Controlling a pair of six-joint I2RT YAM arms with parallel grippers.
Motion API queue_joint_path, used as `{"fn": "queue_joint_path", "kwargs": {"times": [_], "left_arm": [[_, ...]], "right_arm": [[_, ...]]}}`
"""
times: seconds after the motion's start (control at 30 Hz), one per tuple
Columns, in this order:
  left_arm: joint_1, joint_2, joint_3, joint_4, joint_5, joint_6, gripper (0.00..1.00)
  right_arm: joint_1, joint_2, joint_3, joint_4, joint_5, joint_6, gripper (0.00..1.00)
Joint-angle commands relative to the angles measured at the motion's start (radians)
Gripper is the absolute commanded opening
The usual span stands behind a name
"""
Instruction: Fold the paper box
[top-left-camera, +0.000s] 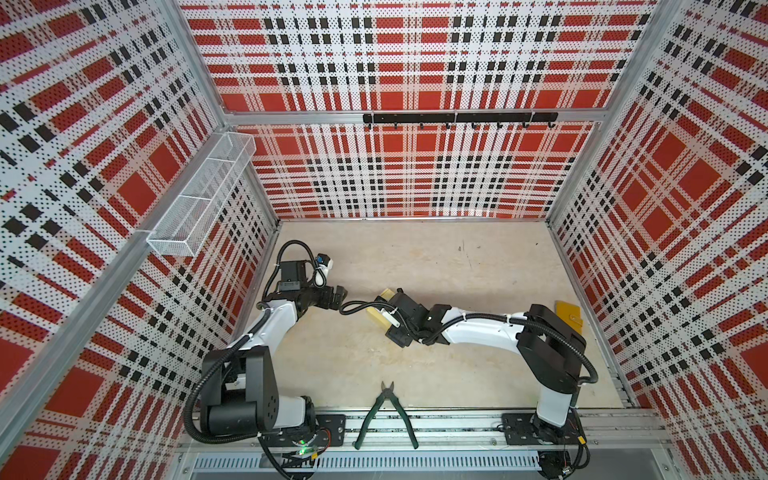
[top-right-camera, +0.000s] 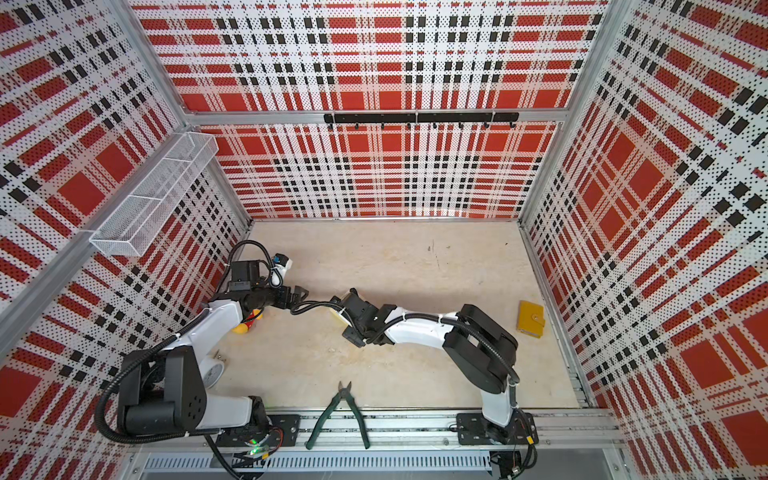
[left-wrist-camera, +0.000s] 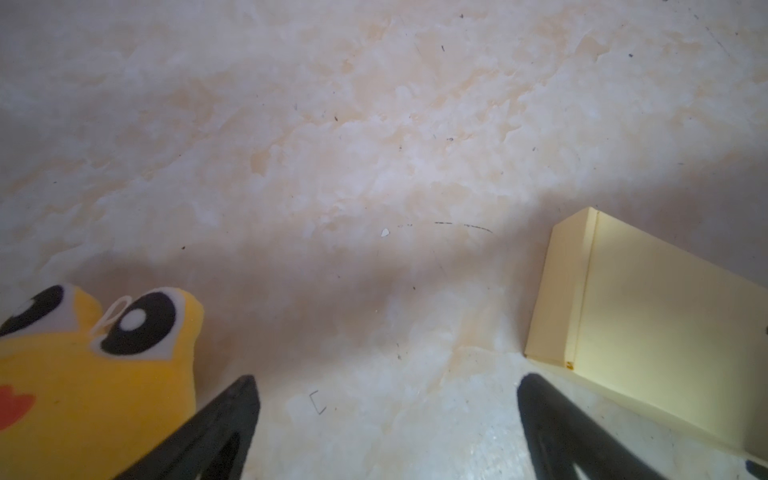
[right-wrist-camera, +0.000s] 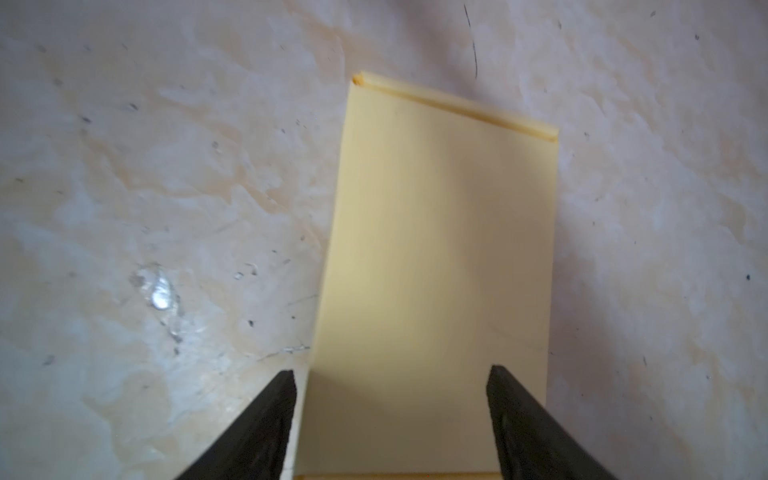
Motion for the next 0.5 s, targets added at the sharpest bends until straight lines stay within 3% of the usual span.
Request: {"fn": "queue_joint_path", "kwargs": {"times": [0.0, 0.27, 0.47], "left_arm": [[-0.011, 0.001, -0.064, 0.227, 0.024, -0.030, 1.00], [-0.095, 0.033, -0.228, 0.663, -0.080, -0.126, 1.00], [-0.134, 0.069, -0.229, 0.757, -0.144, -0.141, 1.00]], "right_arm": [[-0.051, -0.046, -0.041, -0.011, 0.035, -0.004, 0.75], [-0.102, -0.116, -0.089, -0.003, 0.023, -0.018, 0.75], [-0.142, -0.140, -0.130, -0.032, 0.065, -0.096, 0.75]]}}
